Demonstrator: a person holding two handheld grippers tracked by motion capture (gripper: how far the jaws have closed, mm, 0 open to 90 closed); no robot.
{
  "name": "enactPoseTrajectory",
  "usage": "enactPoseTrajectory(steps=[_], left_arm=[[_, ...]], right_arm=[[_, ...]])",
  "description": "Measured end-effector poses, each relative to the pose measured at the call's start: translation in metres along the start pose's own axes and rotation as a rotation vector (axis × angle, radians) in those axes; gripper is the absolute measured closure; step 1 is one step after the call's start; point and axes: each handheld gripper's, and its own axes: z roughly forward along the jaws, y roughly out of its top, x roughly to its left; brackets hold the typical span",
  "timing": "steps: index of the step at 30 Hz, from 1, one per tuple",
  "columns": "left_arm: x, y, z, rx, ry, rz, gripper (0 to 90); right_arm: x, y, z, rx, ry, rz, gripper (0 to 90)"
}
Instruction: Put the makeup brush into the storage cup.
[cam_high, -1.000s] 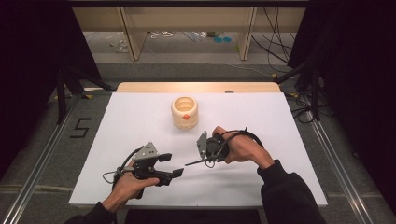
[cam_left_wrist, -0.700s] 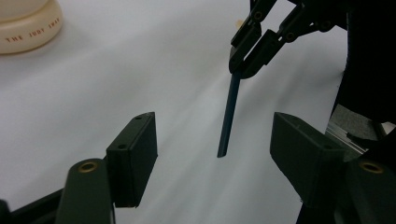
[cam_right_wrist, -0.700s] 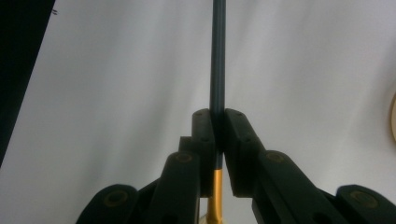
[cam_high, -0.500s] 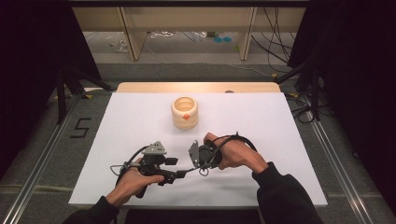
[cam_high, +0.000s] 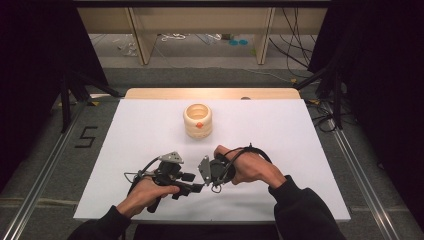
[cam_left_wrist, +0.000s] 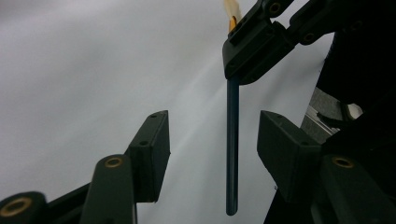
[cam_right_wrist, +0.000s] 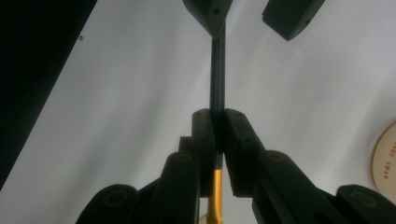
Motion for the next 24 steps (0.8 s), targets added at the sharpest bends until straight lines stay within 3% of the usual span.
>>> enactPoseTrajectory(steps=[1, 5, 7, 10, 11, 12, 20, 24], left_arm=[[0.0000, 0.0000, 0.0009, 0.002, -0.022, 0.005, 46.0], [-0.0021, -0.0004, 0.0036, 0.023, -0.039, 0.001, 50.0], [-0.0031, -0.0003, 0.0048, 0.016, -0.042, -0.003, 52.4], [-0.0011, 0.0006, 0.0038, 0.047, -0.056, 0.032, 55.6], [-0.0038, 0.0003, 0.0061, 0.018, -0.048, -0.006, 56.4], [-0.0037, 0.0006, 0.0061, 0.021, -0.048, -0.009, 57.9], [-0.0035, 0.0019, 0.0086, 0.046, -0.073, -0.012, 66.8], [-0.0033, 0.0032, 0.0086, 0.072, -0.080, 0.006, 69.7]], right_arm=[[0.0010, 0.0007, 0.0006, -0.008, -0.003, 0.008, 83.0], [0.0006, 0.0031, -0.0026, 0.009, 0.007, -0.023, 83.0], [0.0017, 0.0036, -0.0016, -0.009, 0.000, -0.023, 83.0], [0.0016, 0.0055, -0.0032, 0.009, 0.009, -0.030, 83.1], [0.0016, 0.0057, -0.0031, 0.006, 0.008, -0.031, 83.0], [0.0017, 0.0060, -0.0033, 0.006, 0.007, -0.032, 83.0], [0.0030, 0.0071, -0.0022, -0.013, -0.003, -0.037, 83.0], [0.0029, 0.0087, -0.0033, 0.006, 0.008, -0.046, 83.0]])
